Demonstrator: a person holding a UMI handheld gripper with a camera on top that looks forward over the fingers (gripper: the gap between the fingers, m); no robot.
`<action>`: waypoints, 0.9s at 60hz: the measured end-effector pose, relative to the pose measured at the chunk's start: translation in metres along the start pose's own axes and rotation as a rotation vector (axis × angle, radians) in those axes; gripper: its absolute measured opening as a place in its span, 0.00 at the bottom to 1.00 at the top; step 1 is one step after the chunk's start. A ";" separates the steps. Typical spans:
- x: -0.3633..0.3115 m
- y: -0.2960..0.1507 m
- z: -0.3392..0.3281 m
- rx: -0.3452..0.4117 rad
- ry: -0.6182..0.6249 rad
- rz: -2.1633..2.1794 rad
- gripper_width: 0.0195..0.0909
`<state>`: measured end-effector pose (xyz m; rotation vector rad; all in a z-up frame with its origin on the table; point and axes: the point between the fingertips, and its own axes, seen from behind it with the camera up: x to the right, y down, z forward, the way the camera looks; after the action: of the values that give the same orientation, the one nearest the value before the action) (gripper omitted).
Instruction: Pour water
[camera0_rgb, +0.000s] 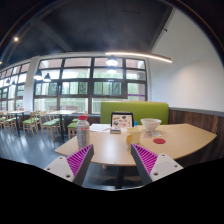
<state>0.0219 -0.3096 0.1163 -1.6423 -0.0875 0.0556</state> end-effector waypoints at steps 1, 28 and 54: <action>0.000 -0.001 -0.002 0.001 -0.001 -0.002 0.87; -0.063 -0.001 0.066 0.006 -0.069 -0.008 0.86; -0.135 -0.006 0.220 0.042 0.033 -0.059 0.83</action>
<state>-0.1318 -0.1030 0.1036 -1.5969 -0.1086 -0.0146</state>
